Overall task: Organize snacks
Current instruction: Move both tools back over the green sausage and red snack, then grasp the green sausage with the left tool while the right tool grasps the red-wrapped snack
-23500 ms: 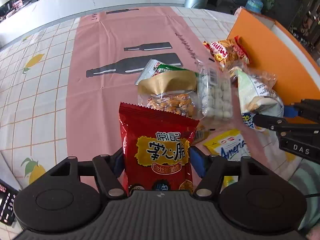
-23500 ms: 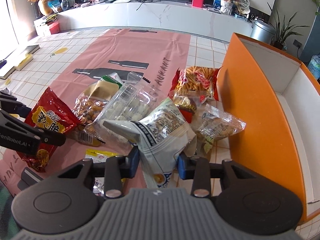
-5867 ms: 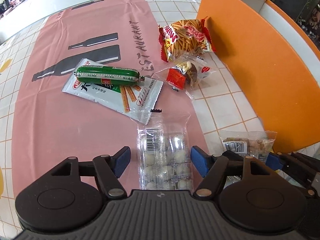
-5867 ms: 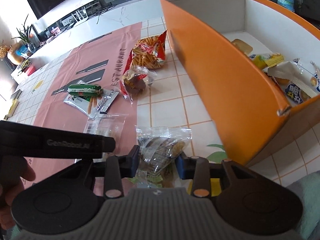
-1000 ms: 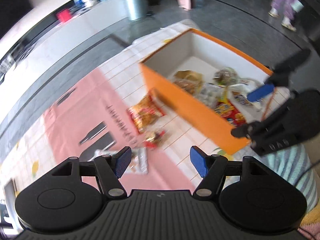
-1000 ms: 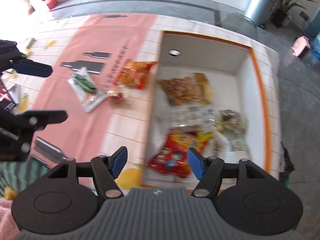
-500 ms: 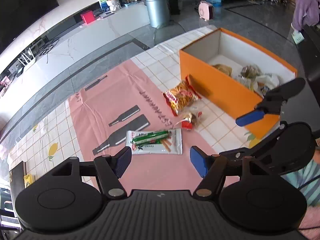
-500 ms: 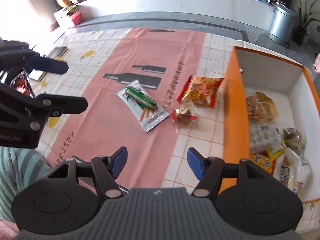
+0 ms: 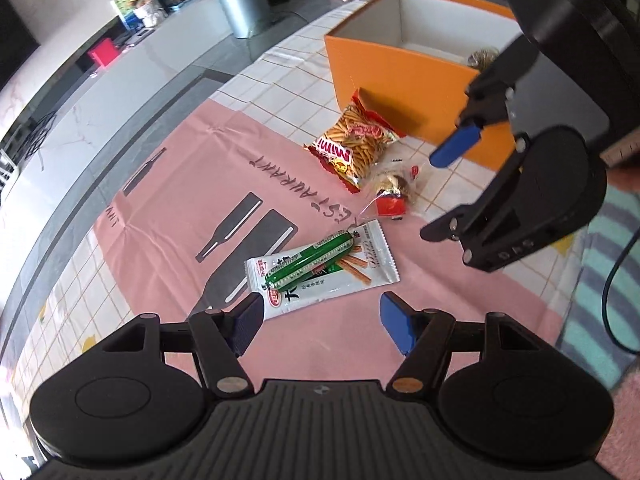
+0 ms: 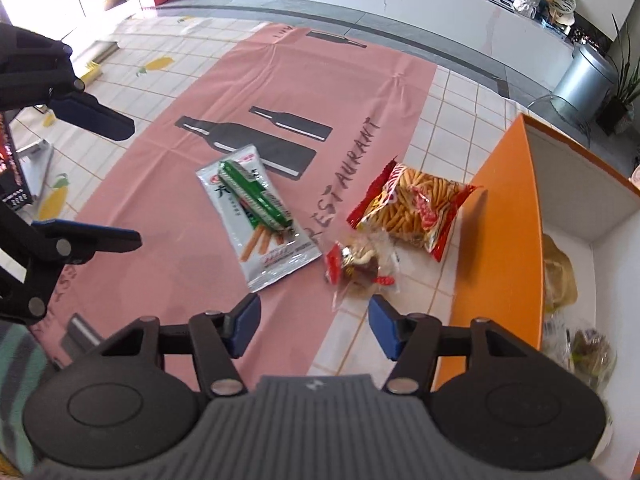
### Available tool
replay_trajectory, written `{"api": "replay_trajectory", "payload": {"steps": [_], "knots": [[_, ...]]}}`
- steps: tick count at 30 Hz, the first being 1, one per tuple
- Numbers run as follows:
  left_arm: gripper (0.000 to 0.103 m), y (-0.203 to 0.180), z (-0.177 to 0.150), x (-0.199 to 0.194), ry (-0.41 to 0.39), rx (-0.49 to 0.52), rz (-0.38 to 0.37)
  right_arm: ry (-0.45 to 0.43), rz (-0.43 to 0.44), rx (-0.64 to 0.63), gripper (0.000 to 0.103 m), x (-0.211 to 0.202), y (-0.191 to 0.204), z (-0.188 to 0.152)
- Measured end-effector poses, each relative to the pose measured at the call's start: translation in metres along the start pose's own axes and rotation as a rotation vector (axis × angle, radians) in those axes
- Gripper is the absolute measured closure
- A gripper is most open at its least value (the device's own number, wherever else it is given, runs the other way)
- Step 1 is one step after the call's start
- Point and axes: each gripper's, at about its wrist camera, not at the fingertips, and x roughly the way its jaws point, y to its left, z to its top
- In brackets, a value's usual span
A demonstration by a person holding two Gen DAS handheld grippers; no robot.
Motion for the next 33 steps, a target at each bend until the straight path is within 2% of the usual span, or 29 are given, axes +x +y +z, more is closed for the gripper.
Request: {"api": "replay_trajectory", "payload": {"steps": [5,11,16,21,24,26,29,33], "knots": [[0.024,0.007,0.008,0.029,0.017,0.071,-0.029,0.041,-0.013,-0.037,0.045,0.02,-0.007,0.023],[0.024,0.005,0.019,0.051,0.033,0.21,-0.05,0.114,0.002,-0.088,0.045,0.042,-0.016,0.04],[0.025,0.005,0.023,0.074,0.062,0.247,-0.075,0.157,0.027,-0.098,0.045,0.056,-0.022,0.043],[0.027,0.007,0.027,0.088,0.075,0.214,-0.1,0.173,0.036,-0.107,0.049,0.063,-0.025,0.043],[0.034,0.007,0.028,0.094,0.094,0.195,-0.109,0.182,0.047,-0.093,0.055,0.066,-0.028,0.042],[0.035,0.006,0.026,0.095,0.097,0.184,-0.107,0.173,0.06,-0.077,0.055,0.067,-0.03,0.04],[0.042,0.003,0.024,0.094,0.127,0.172,-0.095,0.173,0.071,-0.054,0.058,0.068,-0.031,0.037],[0.057,0.004,0.02,0.088,0.179,0.107,-0.082,0.175,0.115,-0.011,0.06,0.066,-0.03,0.033]]}}
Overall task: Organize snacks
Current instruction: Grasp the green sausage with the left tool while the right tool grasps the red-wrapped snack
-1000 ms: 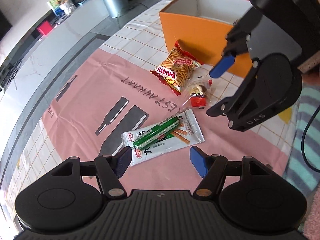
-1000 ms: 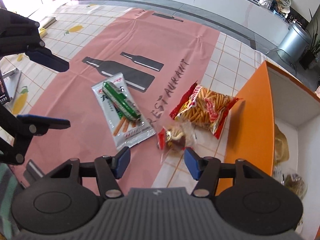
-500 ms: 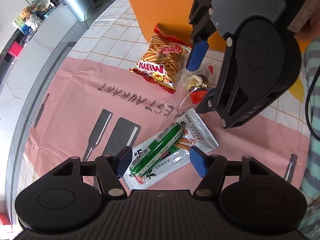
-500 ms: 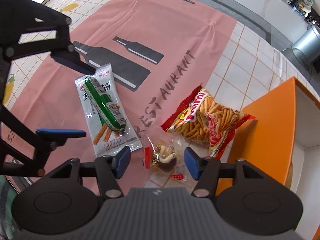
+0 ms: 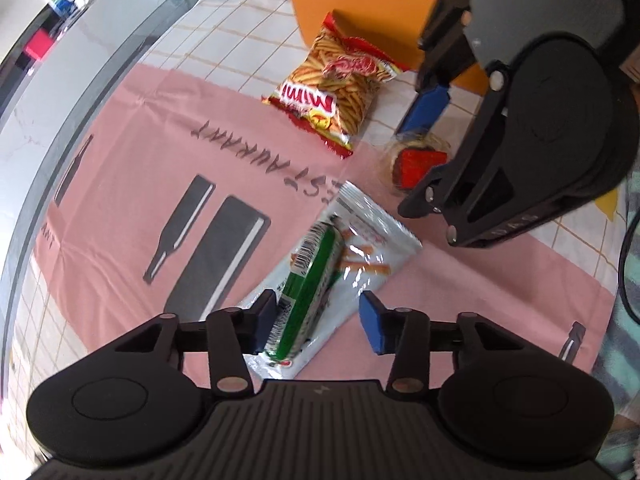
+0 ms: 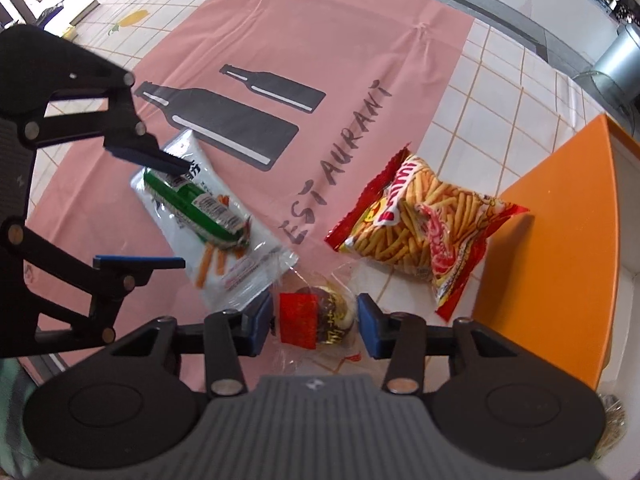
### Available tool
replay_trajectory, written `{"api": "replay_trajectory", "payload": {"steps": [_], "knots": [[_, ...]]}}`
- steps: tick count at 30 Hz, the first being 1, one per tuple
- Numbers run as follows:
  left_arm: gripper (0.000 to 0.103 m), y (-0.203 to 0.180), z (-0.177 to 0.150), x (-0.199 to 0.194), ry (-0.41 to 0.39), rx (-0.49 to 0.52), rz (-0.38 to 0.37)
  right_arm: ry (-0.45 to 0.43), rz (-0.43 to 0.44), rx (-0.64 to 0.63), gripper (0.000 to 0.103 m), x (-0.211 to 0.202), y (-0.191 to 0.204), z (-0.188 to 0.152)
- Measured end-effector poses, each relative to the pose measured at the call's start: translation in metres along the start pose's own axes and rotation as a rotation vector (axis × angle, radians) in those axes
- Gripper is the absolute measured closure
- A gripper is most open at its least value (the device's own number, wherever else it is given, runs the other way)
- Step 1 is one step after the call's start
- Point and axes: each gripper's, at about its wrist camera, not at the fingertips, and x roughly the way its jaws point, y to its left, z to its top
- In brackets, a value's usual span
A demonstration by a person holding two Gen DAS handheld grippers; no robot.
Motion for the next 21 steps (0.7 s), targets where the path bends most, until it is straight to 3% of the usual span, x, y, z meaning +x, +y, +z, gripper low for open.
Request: {"api": "replay_trajectory", "payload": {"steps": [7,17,21], "knots": [[0.085,0.005,-0.012,-0.012,0.007,-0.134,-0.072,0.014,0.028,-0.029,0.061,-0.003,0.019,-0.013],[0.081,0.016,-0.002,-0.004,0.002,-0.219,-0.04,0.027,0.009,-0.046,0.059,-0.001,0.02,-0.006],[0.072,0.017,0.001,0.003,0.008,-0.216,-0.04,0.044,0.01,-0.045,0.059,0.004,0.017,-0.005]]}}
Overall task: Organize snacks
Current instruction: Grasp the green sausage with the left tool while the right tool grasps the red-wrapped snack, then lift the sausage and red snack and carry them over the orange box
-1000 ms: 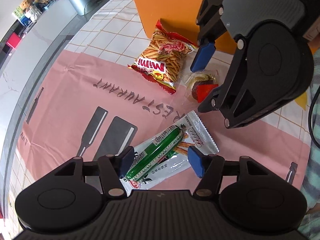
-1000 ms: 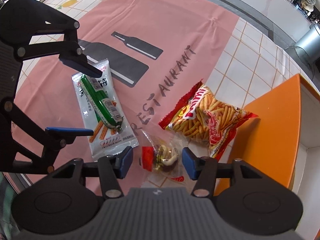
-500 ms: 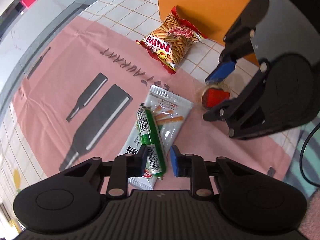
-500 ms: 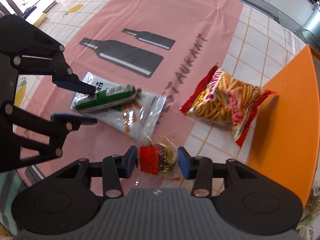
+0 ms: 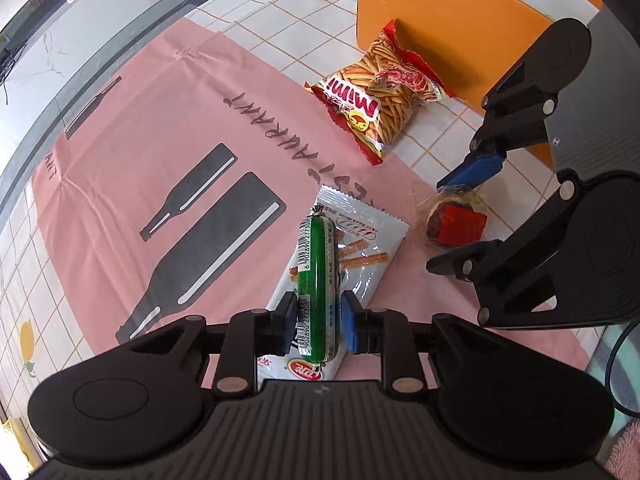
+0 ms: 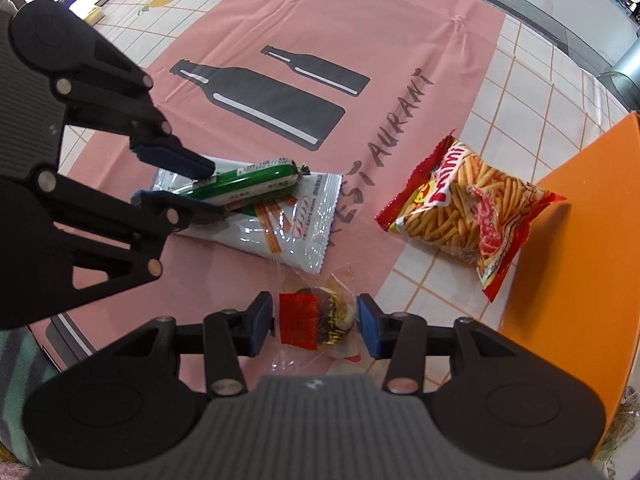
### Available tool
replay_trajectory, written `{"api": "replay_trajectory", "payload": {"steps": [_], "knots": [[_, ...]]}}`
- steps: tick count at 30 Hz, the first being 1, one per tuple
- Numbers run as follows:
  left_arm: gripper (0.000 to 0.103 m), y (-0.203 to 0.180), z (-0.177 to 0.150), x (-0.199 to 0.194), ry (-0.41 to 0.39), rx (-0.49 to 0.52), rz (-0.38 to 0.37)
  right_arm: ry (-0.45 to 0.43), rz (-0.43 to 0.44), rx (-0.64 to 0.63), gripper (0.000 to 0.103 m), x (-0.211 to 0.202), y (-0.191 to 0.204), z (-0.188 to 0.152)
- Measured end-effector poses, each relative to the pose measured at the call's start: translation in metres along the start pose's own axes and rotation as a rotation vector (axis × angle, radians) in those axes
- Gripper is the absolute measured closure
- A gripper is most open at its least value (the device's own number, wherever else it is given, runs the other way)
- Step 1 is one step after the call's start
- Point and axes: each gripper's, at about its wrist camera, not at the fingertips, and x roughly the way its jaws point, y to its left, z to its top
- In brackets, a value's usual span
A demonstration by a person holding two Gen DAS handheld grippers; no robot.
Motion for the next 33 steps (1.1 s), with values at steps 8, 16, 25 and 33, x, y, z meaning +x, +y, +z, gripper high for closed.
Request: {"api": "replay_trajectory", "payload": {"steps": [8,16,25,33], "knots": [[0.071,-0.003,0.0,0.01,-0.011,0.02,-0.015,0.014,-0.008,-0.011,0.059,0.01,-0.004,-0.004],[0.079,-0.006,-0.003,0.006,-0.01,0.038,0.003,0.014,-0.028,-0.021,0.06,0.01,0.0,-0.005],[0.079,-0.006,-0.007,-0.012,-0.027,0.01,0.049,0.0,-0.039,-0.015,0.061,0.006,0.007,-0.01],[0.079,-0.023,-0.012,-0.023,0.039,0.042,0.058,0.071,-0.047,-0.019,0.061,-0.003,0.013,-0.022]]}}
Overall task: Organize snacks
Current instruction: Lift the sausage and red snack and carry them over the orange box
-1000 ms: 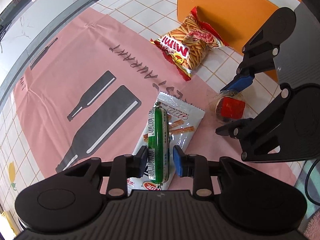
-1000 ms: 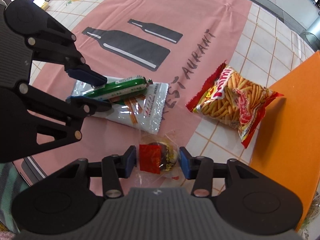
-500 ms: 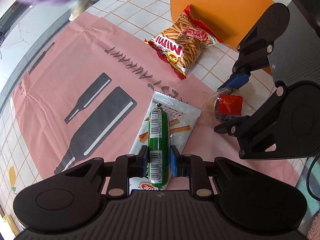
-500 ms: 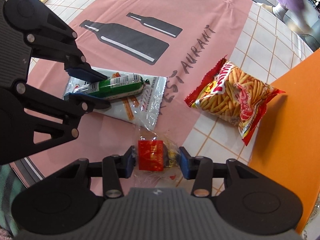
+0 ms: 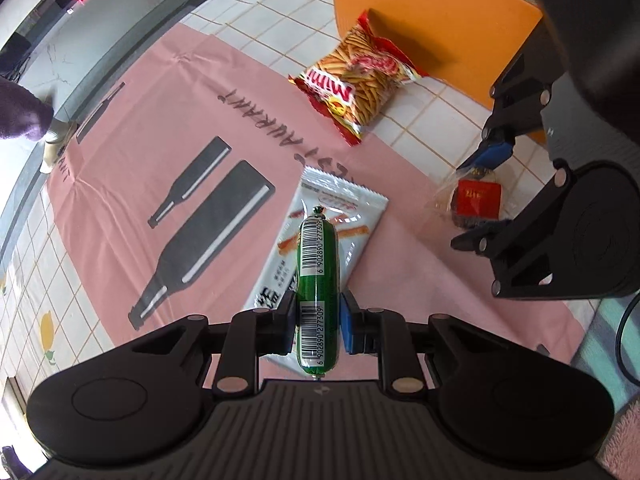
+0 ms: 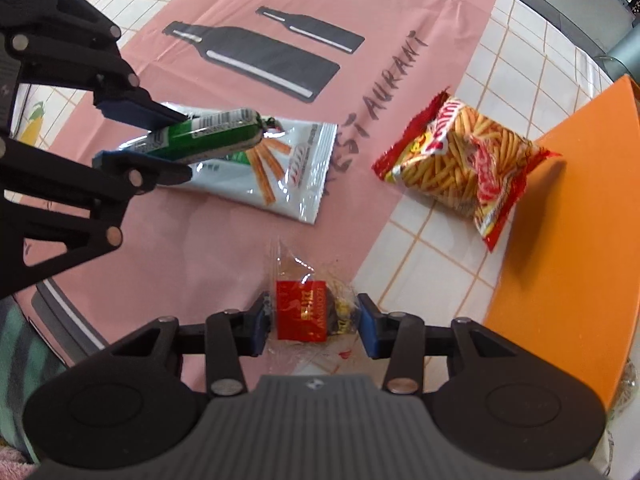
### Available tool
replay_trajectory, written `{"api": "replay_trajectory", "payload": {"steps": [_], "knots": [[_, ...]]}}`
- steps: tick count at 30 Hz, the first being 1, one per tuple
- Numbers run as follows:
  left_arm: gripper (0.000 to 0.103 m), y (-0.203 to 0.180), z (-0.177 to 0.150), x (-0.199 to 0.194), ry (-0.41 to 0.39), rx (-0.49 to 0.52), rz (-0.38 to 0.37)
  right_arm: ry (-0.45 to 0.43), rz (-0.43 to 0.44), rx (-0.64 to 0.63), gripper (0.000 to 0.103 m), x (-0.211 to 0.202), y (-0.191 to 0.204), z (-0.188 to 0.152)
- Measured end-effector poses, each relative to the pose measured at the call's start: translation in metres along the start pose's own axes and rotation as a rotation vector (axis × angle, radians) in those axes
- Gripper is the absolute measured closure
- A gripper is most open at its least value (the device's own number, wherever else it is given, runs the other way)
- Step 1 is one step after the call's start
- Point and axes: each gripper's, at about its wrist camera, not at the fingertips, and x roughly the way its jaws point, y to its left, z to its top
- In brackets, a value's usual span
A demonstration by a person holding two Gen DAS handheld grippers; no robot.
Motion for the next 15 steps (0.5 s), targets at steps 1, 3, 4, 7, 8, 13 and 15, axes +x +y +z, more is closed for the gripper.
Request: {"api": "replay_trajectory", "payload": {"steps": [1,3,4,7,8,13,15], "knots": [[0.079,-0.003,-0.001,-0.001,0.011,0.003,-0.001,0.004,0.003,0.003,0.061,-0.003,0.0,-0.003],[0.079,-0.01,-0.004,-0.005,0.036,0.013,-0.006,0.018,0.013,0.006,0.061,-0.008,0.0,-0.011],[0.079,-0.013,-0.005,-0.006,0.049,0.022,-0.008,0.025,0.018,0.006,0.061,-0.012,0.0,-0.015],[0.079,-0.025,-0.008,-0.012,0.097,0.037,-0.017,0.053,0.043,-0.009,0.061,-0.023,0.002,-0.03],[0.079,-0.028,-0.008,-0.015,0.109,0.041,-0.023,0.058,0.048,-0.014,0.061,-0.028,0.004,-0.035],[0.079,-0.051,-0.006,-0.038,0.132,0.067,-0.083,0.053,0.082,-0.034,0.061,-0.06,0.009,-0.067],[0.079,-0.061,-0.002,-0.048,0.13,0.071,-0.109,0.044,0.093,-0.033,0.061,-0.076,0.008,-0.081]]}}
